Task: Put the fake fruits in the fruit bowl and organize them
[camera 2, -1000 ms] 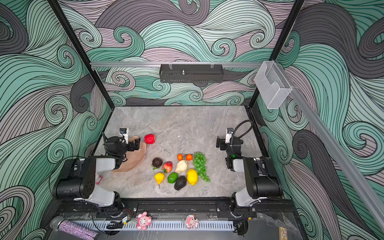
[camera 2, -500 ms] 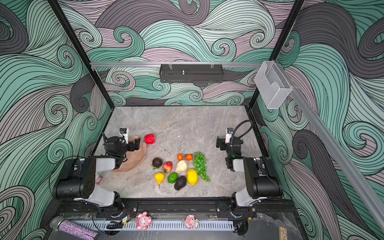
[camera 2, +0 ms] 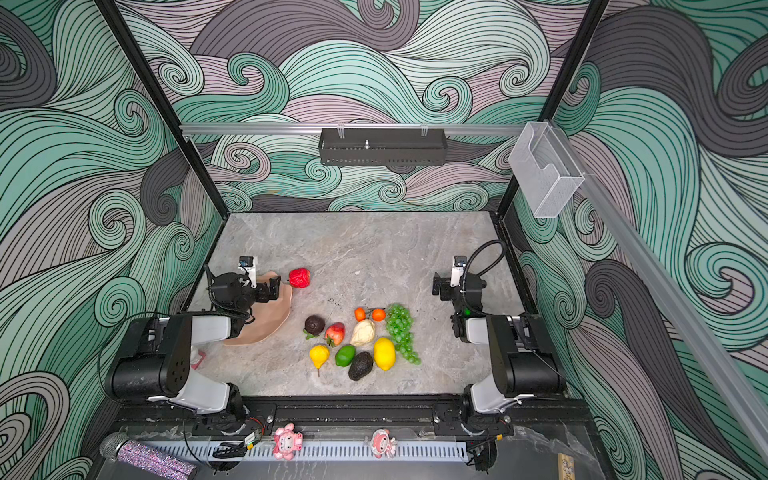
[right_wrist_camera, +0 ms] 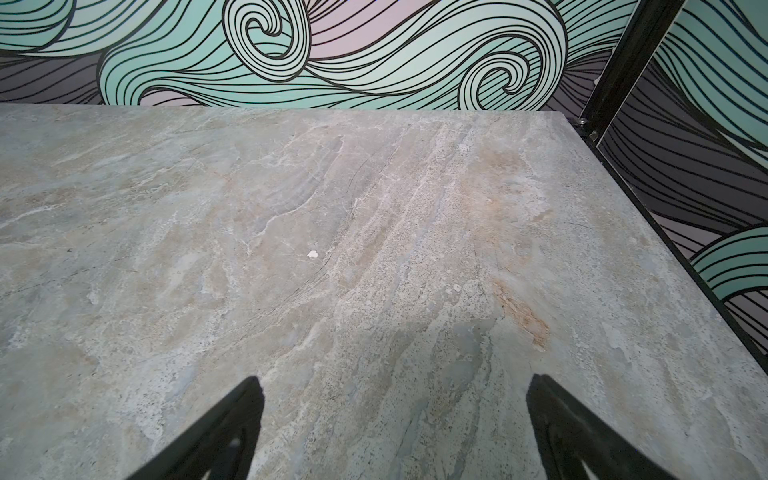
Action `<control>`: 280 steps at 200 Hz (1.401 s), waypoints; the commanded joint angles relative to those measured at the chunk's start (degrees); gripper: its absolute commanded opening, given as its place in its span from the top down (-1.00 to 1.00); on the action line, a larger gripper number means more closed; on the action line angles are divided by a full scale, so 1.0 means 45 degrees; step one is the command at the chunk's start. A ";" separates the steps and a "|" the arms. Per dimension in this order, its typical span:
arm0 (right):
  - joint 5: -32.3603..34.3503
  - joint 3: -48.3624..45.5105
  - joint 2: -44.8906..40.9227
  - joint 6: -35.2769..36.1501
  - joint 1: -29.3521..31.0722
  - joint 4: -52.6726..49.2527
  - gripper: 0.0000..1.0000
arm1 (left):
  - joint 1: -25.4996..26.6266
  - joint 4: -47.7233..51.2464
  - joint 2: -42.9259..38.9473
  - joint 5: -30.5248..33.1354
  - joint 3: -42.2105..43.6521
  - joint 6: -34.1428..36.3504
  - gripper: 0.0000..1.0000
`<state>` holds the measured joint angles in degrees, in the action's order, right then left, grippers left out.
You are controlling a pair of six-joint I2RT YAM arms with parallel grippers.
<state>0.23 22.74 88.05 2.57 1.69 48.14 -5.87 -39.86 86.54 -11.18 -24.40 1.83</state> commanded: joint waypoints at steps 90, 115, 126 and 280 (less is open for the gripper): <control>0.0150 -0.1152 -0.2776 0.0757 0.0636 -0.0268 -0.98 | 0.0890 0.2530 -0.3991 0.2813 -0.0001 -0.0721 -0.97; 0.0318 -0.0560 -0.4026 0.0962 0.1166 -0.2249 -0.98 | 0.1446 0.4019 -0.5497 0.3649 -0.0403 -0.1661 -0.97; 0.0376 -0.0171 -0.4611 0.0680 0.1347 -0.3210 -0.98 | 0.1658 0.4778 -0.6064 0.4058 -0.0660 -0.2609 -0.97; -0.2779 0.1432 -1.0496 -0.6344 0.1462 -1.1991 -0.98 | 0.1936 1.3320 -0.3167 0.1158 -0.4636 -0.9923 -0.97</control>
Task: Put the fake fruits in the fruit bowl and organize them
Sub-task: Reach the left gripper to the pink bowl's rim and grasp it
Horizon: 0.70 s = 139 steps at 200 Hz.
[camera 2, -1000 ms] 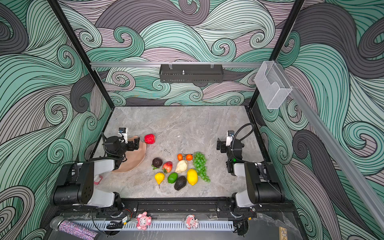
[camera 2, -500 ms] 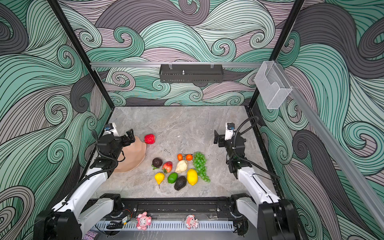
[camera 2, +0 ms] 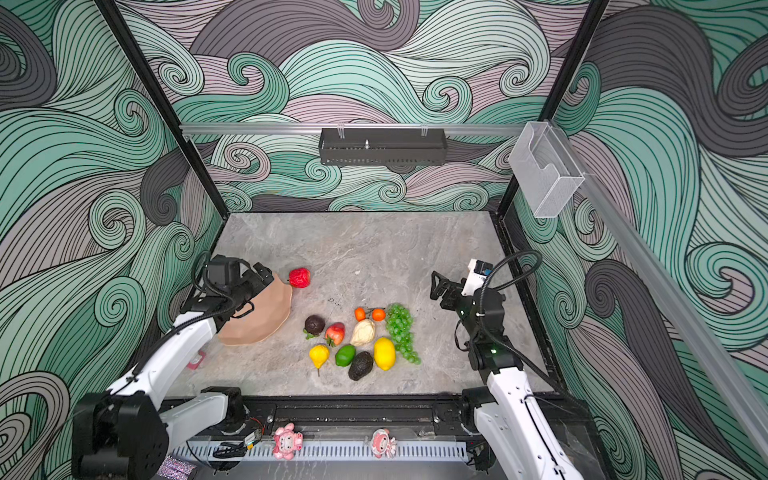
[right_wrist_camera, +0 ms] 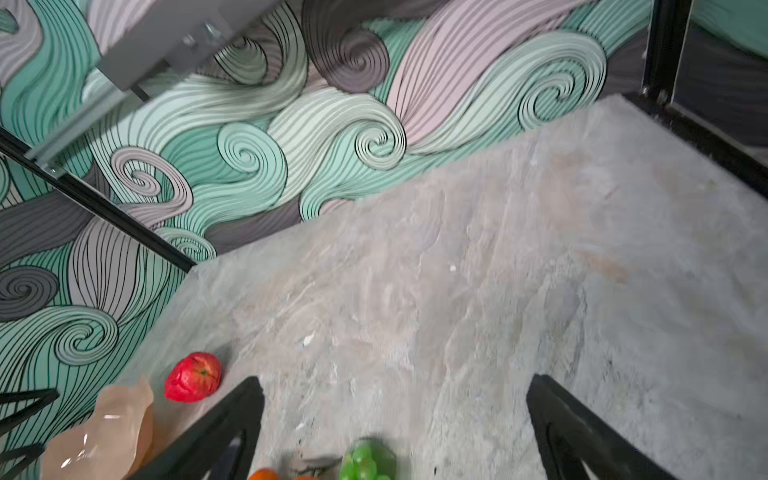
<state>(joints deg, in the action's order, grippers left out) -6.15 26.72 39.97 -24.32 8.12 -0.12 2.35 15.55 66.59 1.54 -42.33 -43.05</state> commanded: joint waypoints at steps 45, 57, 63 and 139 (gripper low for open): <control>-0.1433 0.0273 0.0089 -0.0300 0.0149 -0.1861 -0.98 | 0.0259 0.0827 0.4162 -0.2398 -0.2093 0.0497 -0.97; -0.1444 0.0196 -0.0013 -0.0325 0.0149 -0.1869 -0.98 | 0.0268 0.0692 0.4682 -0.2411 -0.2363 0.0601 -0.97; -0.1468 0.0161 -0.0061 -0.0335 0.0157 -0.1851 -0.98 | 0.0268 0.0618 0.4906 -0.2396 -0.2507 0.0667 -0.97; -0.1541 0.0102 0.0104 -0.0311 0.0205 -0.1809 -0.98 | 0.0259 -0.0587 0.7176 -0.1827 -0.4393 0.1294 -0.97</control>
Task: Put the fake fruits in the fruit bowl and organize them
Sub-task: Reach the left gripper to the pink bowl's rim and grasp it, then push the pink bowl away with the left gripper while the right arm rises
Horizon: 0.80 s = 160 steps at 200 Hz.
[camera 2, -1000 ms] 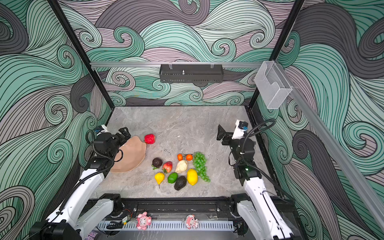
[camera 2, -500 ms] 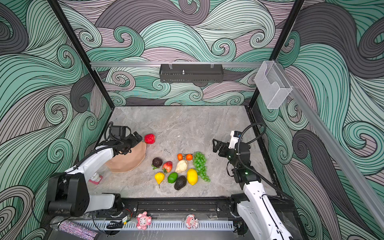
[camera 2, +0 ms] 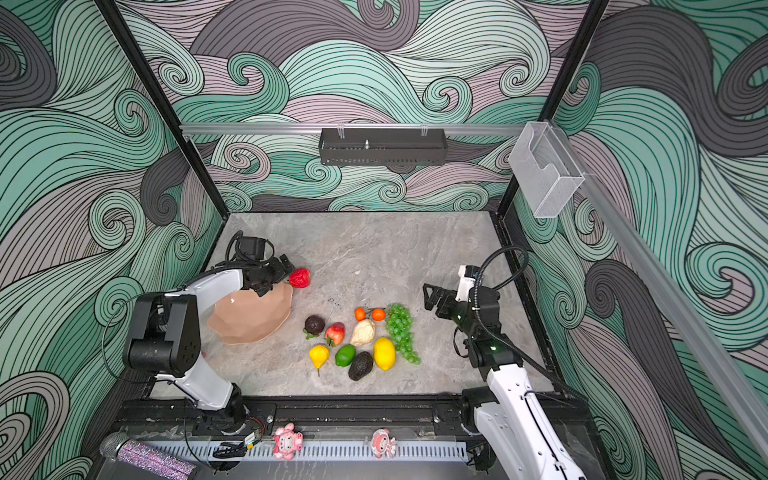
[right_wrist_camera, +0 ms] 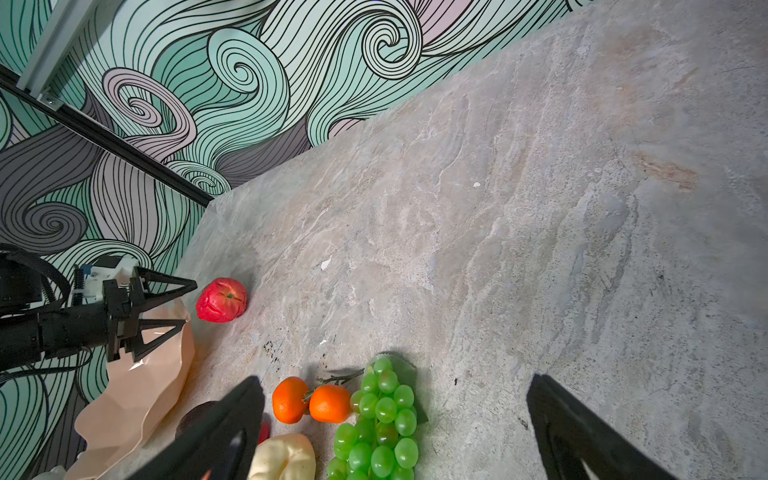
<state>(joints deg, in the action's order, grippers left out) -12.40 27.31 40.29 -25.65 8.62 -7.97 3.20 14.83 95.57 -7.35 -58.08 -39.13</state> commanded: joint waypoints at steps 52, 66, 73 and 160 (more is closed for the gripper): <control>-0.0124 0.0005 0.0029 0.0016 0.0135 -0.0197 -0.98 | 0.0084 -0.0642 0.2412 -0.0736 -0.2344 0.0607 -0.97; -0.0062 0.0036 0.0011 0.0030 0.0138 -0.0275 -0.98 | 0.0099 -0.0503 0.2912 -0.1550 -0.2881 0.0734 -0.93; -0.0017 0.0047 0.0011 0.0050 0.0154 -0.0314 -0.98 | 0.0144 -0.0522 0.3156 -0.2020 -0.3098 0.0783 -0.93; 0.0125 0.0031 0.0160 0.0046 0.0212 -0.0320 -0.98 | 0.2115 -0.0507 0.3606 -0.2958 -0.3365 0.0850 -0.90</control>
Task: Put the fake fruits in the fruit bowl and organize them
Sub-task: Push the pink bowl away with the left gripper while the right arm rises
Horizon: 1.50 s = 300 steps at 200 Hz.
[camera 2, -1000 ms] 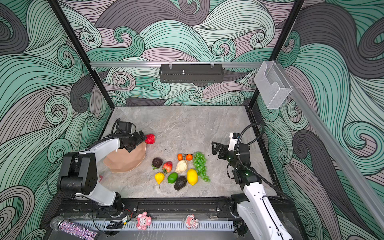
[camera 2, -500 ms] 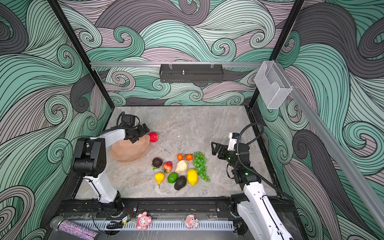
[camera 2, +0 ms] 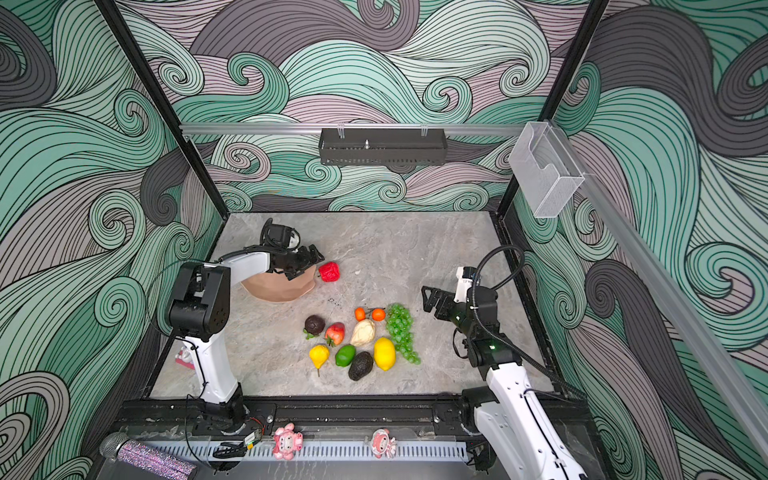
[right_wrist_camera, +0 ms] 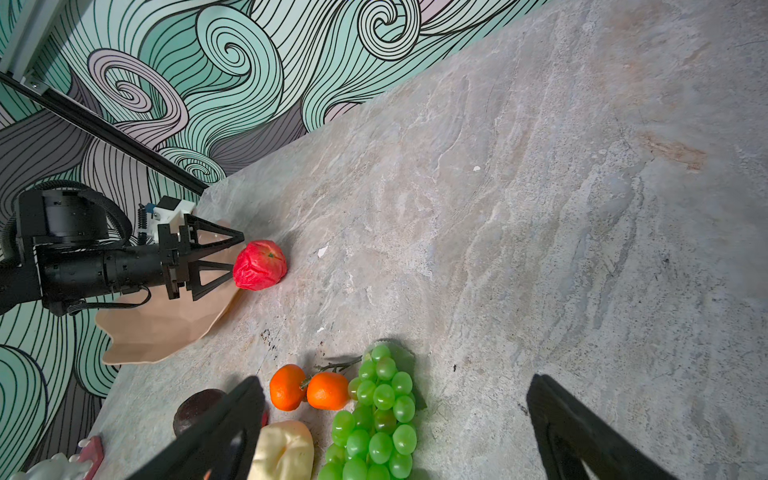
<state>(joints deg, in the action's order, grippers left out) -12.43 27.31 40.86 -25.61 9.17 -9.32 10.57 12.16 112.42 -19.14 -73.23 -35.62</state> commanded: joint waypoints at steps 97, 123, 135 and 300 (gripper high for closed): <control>0.0196 -0.0003 0.0158 0.0024 0.0161 0.0079 -0.98 | 0.1665 -0.0162 -0.1524 -0.0190 0.1014 -0.0222 -0.89; 0.0233 0.0005 0.0158 0.0031 0.0187 0.0079 -0.98 | 0.1857 -0.0175 -0.1778 -0.0237 0.1061 -0.0202 -0.89; 0.0246 0.0005 0.0158 0.0038 0.0175 0.0060 -0.98 | 0.1962 -0.0111 -0.1663 -0.0349 0.0931 -0.0182 -0.89; 0.0351 0.0042 0.0236 0.0093 0.0233 -0.0077 -0.98 | 0.3371 0.1309 0.2379 -0.1118 -0.4673 -0.0103 -0.85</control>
<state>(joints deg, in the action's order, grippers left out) -11.77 27.31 41.54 -25.61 9.80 -9.34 23.00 15.77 121.82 -22.55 -90.06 -36.16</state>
